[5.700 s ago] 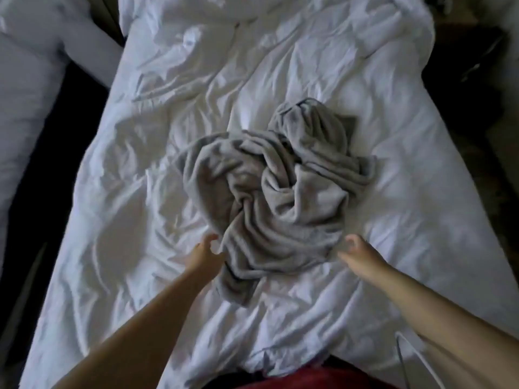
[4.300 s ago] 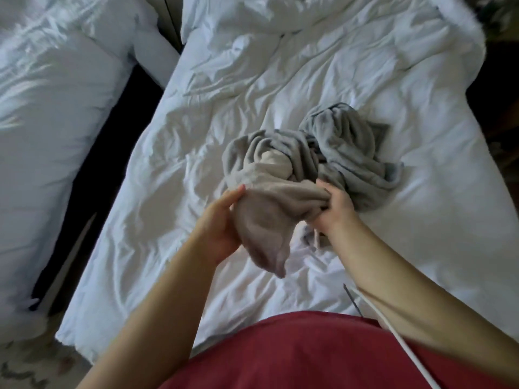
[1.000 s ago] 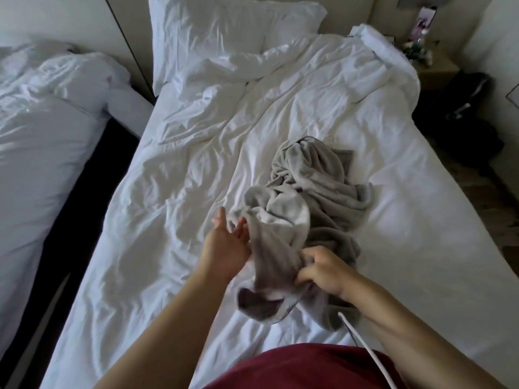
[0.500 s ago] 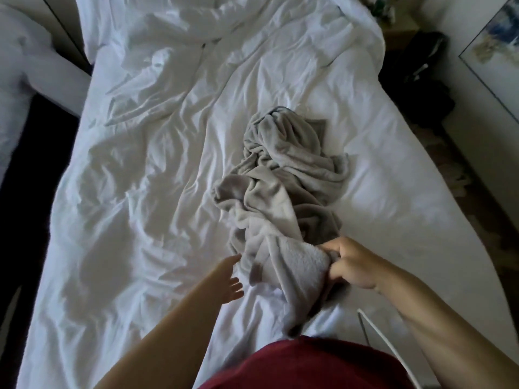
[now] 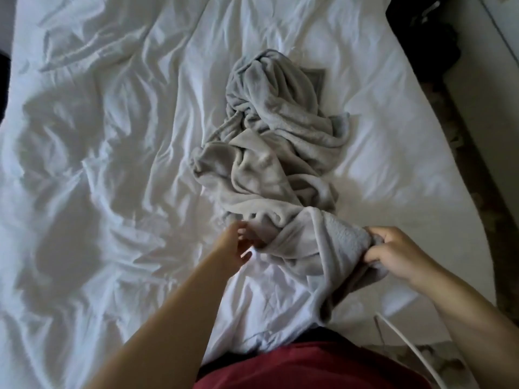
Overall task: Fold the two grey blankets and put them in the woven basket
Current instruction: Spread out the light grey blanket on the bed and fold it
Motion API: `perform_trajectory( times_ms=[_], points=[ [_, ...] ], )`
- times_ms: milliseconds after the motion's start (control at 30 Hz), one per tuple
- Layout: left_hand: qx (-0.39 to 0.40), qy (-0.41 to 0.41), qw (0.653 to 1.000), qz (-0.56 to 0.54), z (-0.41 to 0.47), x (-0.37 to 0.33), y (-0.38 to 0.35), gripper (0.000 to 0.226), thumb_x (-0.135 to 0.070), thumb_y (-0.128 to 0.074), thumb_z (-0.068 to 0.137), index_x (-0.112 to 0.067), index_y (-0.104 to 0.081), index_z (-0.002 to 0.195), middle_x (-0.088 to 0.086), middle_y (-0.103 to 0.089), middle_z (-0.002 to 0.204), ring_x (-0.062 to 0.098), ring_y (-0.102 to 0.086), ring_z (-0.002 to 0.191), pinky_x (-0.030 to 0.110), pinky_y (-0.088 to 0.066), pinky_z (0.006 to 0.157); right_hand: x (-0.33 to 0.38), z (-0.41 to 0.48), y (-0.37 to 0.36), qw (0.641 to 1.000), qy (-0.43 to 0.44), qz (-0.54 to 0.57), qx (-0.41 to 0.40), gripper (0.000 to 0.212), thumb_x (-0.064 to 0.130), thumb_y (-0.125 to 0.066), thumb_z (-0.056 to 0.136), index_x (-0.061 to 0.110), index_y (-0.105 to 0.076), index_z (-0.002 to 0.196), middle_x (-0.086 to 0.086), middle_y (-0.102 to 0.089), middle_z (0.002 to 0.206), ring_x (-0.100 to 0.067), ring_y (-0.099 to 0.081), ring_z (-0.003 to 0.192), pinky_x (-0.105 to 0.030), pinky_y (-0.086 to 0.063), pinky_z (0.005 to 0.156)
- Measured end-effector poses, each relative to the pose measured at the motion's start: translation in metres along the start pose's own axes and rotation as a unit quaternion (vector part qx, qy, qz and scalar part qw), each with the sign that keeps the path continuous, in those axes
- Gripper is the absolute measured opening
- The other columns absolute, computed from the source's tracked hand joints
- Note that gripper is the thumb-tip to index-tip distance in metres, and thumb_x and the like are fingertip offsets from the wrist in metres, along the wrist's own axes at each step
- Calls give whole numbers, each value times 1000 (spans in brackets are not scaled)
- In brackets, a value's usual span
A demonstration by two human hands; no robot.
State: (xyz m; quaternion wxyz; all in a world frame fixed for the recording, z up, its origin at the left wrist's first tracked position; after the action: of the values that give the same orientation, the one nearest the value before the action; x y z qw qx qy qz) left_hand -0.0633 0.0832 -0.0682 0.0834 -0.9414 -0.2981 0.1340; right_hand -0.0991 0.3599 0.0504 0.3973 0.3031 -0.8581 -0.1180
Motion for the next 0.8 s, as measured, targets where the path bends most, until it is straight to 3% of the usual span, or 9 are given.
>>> perform_trajectory(
  times_ms=[167, 267, 433, 500, 567, 600, 633, 733, 800],
  points=[
    [-119, -197, 915, -330, -32, -47, 76, 19, -12, -40, 91, -10, -59, 94, 12, -62, 99, 25, -61, 84, 37, -55, 71, -13, 44, 31, 984, -55, -101, -135, 42, -9, -60, 72, 15, -69, 106, -14, -69, 86, -29, -65, 82, -30, -47, 69],
    [-183, -220, 887, -363, -43, -59, 135, 36, -16, -37, 94, -6, -60, 119, 15, -61, 118, 32, -57, 111, 49, -46, 97, -27, 51, 49, 958, -98, -106, -248, 25, 0, -59, 79, 4, -65, 104, -23, -66, 91, -39, -62, 85, -38, -49, 70],
    [-273, -283, 915, 92, -65, -49, 149, 10, -10, -54, 88, -11, -63, 92, 9, -61, 79, 28, -58, 85, 33, -48, 69, -18, 39, 40, 904, -9, 51, -424, 25, 19, -52, 89, 3, -61, 106, -24, -64, 109, -39, -59, 98, -43, -45, 82],
    [-146, -115, 894, 407, -66, -34, 135, 16, -23, -63, 86, -13, -70, 96, 8, -69, 91, 26, -64, 90, 33, -50, 80, -7, 52, 23, 970, -45, 17, -240, 9, 13, -57, 91, 6, -63, 92, -20, -65, 100, -33, -59, 88, -41, -45, 79],
    [-51, 65, 764, 640, -74, -34, 126, 24, -31, -64, 83, -15, -72, 99, 2, -70, 101, 18, -63, 93, 27, -47, 85, 4, 58, -3, 986, -115, -95, 72, 9, 6, -60, 91, 8, -67, 85, -13, -68, 93, -28, -62, 85, -33, -48, 76],
    [-67, 60, 713, 695, -76, -47, 121, 29, -31, -61, 84, -15, -71, 105, 1, -69, 106, 17, -63, 96, 21, -45, 81, 11, 61, -6, 969, -121, -161, 143, 9, 5, -61, 90, 8, -69, 87, -13, -69, 93, -28, -63, 87, -28, -48, 74],
    [-121, -4, 697, 707, -80, -67, 112, 32, -28, -58, 87, -14, -68, 114, 2, -68, 113, 19, -62, 102, 16, -44, 78, 21, 70, -3, 965, -87, -220, 112, 9, 8, -60, 91, 7, -69, 90, -15, -69, 97, -30, -63, 93, -28, -46, 72],
    [-357, -306, 740, 481, -96, -136, 93, 37, -17, -56, 85, -17, -60, 122, 11, -64, 118, 30, -58, 109, 27, -45, 83, 64, 92, 25, 942, 27, -203, -267, 23, 17, -53, 92, 4, -61, 108, -30, -58, 111, -42, -57, 99, -35, -38, 72],
    [-359, -394, 727, 433, -88, -160, 75, 46, -16, -61, 79, -25, -55, 124, 5, -62, 109, 28, -57, 108, 33, -44, 87, 87, 109, 19, 936, 57, -163, -307, 33, 22, -54, 91, 11, -57, 122, -28, -54, 118, -43, -56, 102, -33, -38, 75]
  ],
)
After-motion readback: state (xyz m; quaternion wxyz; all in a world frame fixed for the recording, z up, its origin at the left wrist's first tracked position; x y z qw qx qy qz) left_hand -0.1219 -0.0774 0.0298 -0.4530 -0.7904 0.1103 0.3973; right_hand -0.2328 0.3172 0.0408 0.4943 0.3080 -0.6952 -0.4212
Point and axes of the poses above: each hand's wrist, its own z-axis towards the middle knuckle, its own y-axis out of the back of the hand, x = y × z, the point moved 3 cm from there along z, towards the middle knuckle
